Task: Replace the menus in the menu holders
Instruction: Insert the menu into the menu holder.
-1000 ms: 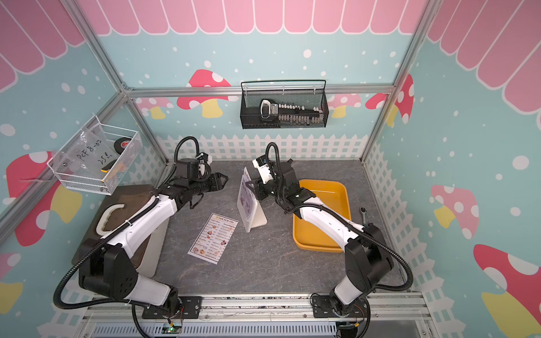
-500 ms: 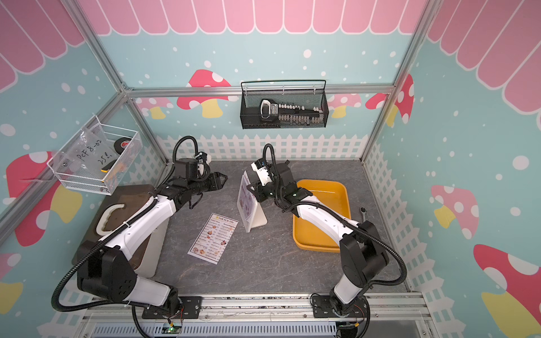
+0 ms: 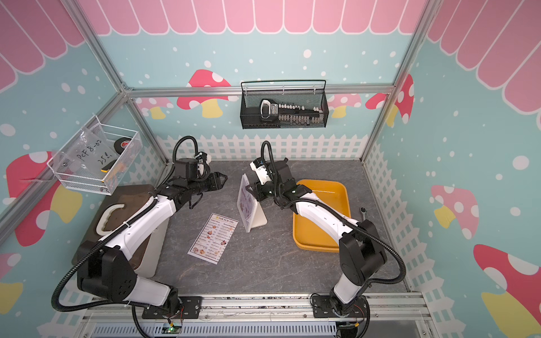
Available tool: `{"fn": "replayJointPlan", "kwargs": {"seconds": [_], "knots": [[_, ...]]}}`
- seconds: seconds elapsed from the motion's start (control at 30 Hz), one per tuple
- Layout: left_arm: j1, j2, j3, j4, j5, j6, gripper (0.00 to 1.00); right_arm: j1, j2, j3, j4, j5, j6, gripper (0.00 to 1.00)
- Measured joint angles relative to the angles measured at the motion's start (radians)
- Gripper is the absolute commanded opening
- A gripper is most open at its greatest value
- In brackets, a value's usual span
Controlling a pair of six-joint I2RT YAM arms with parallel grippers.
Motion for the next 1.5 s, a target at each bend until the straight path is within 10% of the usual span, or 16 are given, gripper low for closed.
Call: {"fn": "replayJointPlan", "kwargs": {"seconds": [0.67, 1.5], "knots": [[0.000, 0.000, 0.000, -0.004, 0.002, 0.000, 0.53, 0.000, 0.084, 0.249, -0.400, 0.072, 0.022, 0.14], [0.000, 0.000, 0.000, -0.004, 0.001, 0.000, 0.53, 0.000, 0.098, 0.245, -0.419, 0.000, 0.061, 0.07]]}}
